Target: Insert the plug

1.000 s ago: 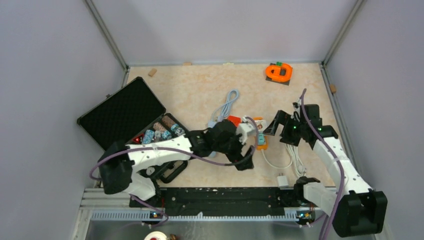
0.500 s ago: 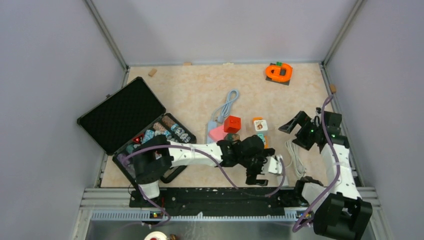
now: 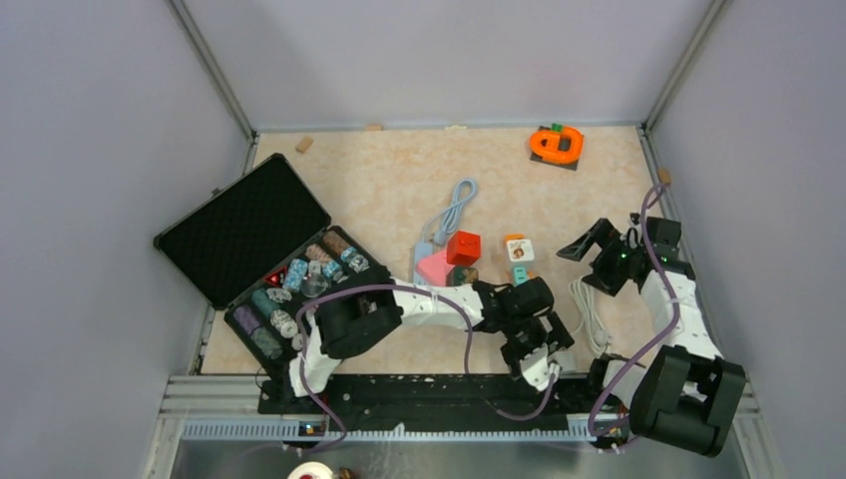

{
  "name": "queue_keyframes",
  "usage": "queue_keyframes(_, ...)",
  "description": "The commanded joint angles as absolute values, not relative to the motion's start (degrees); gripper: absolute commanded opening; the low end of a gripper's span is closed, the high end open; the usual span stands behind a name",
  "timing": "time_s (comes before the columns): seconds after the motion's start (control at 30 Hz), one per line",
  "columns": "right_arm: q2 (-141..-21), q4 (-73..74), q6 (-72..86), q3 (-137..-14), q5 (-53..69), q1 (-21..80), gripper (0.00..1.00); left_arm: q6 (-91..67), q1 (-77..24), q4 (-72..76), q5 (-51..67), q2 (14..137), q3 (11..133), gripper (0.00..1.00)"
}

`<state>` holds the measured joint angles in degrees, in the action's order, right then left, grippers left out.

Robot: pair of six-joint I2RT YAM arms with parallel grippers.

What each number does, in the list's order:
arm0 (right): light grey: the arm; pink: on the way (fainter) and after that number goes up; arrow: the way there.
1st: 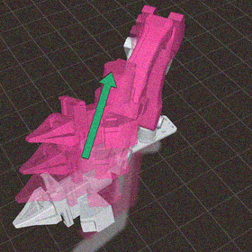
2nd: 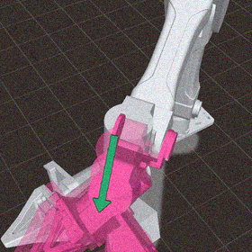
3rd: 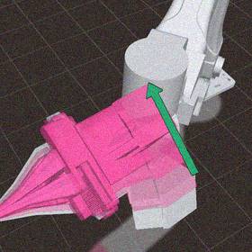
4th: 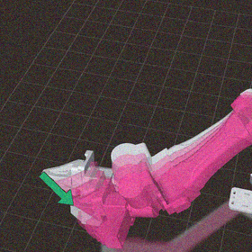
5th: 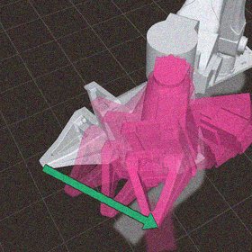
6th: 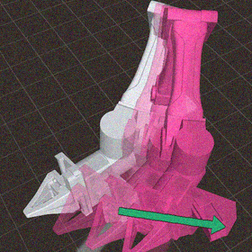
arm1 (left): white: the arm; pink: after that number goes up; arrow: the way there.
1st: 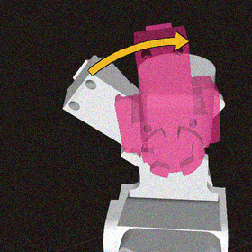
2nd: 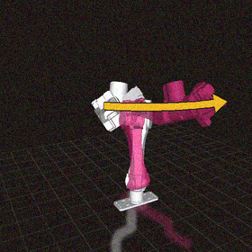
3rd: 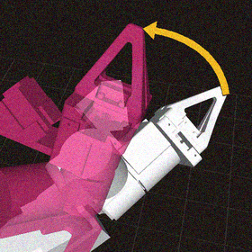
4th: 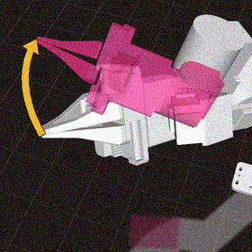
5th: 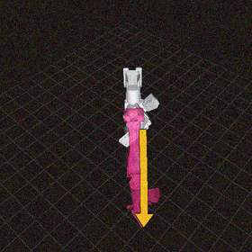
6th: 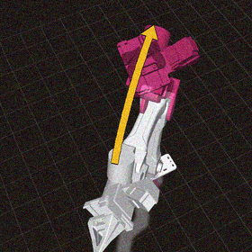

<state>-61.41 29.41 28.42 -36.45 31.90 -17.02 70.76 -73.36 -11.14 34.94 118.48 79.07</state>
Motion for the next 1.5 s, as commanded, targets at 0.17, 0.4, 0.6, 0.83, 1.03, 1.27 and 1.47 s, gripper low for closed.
queue_keyframes(0.17, -64.6, 27.5, 25.6, -41.0, 32.4, -18.0, 0.98, 92.8, -74.0, -22.8, 38.0, 124.7, 88.5, 0.89)
queue_keyframes(0.4, -65.2, 27.8, 24.8, -40.9, 32.7, -18.1, 0.98, 98.4, -75.5, -32.5, 37.6, 130.6, 97.4, 0.78)
queue_keyframes(0.6, -64.9, 29.0, 24.0, -41.0, 32.3, -18.0, 0.97, 101.3, -76.7, -45.8, 37.3, 135.5, 105.9, 0.77)
queue_keyframes(0.83, -64.3, 29.3, 23.9, -41.3, 32.5, -18.1, 0.96, 100.1, -77.3, -53.2, 37.5, 137.2, 108.3, 0.64)
queue_keyframes(1.03, -64.2, 29.4, 24.0, -41.5, 33.0, -18.1, 0.96, 98.0, -77.9, -55.7, 37.8, 137.8, 109.1, 0.51)
queue_keyframes(1.27, -63.7, 29.9, 23.5, -41.6, 33.4, -18.1, 0.94, 95.1, -77.9, -56.9, 36.5, 136.3, 108.3, 0.47)
queue_keyframes(1.47, -63.6, 30.4, 22.7, -40.9, 34.1, -18.1, 0.93, 93.3, -77.9, -55.7, 34.6, 131.4, 102.6, 0.48)
